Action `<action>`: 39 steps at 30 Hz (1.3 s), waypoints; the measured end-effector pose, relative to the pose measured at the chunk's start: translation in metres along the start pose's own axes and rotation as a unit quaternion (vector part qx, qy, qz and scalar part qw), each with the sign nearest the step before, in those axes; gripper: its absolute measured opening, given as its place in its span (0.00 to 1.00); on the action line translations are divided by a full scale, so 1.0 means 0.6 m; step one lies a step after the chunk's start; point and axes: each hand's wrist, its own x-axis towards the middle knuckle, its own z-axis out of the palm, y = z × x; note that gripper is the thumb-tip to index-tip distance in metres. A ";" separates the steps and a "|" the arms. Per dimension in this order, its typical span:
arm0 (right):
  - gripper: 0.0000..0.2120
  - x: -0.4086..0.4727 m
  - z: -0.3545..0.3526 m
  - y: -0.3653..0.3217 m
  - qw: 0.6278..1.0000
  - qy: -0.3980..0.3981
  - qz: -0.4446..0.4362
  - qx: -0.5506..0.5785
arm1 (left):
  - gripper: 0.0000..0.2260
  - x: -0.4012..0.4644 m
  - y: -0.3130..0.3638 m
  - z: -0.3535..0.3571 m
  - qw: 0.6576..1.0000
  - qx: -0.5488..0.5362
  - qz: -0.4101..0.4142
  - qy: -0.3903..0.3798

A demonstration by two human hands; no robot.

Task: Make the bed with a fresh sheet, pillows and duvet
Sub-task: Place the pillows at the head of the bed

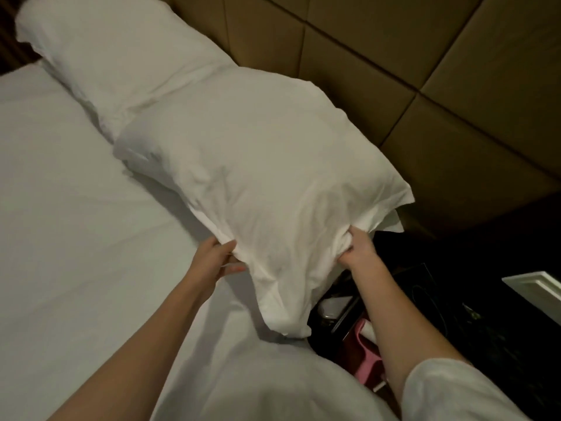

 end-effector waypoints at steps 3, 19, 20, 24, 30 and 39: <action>0.16 -0.062 -0.030 -0.038 0.987 0.065 -0.147 0.005 | 0.08 -0.018 0.007 0.014 0.999 -0.026 0.002 -0.033; 0.20 -0.005 0.032 -0.105 0.787 0.246 -0.376 -0.422 | 0.38 0.112 0.039 -0.020 0.991 -0.031 0.000 0.133; 0.18 0.011 0.068 -0.131 0.766 0.212 -0.408 -0.449 | 0.39 0.132 0.052 -0.028 0.988 -0.044 0.012 0.146; 0.17 0.105 0.220 -0.232 0.689 0.069 -0.449 -0.565 | 0.39 0.208 0.102 -0.051 0.977 -0.113 0.016 0.180; 0.37 0.260 0.386 -0.309 0.650 -0.056 -0.294 -0.699 | 0.42 0.276 0.132 -0.082 0.961 -0.196 0.018 0.196; 0.20 0.273 0.467 -0.360 0.802 -0.119 -0.268 -0.520 | 0.20 0.310 0.191 -0.059 0.925 -0.339 0.034 0.170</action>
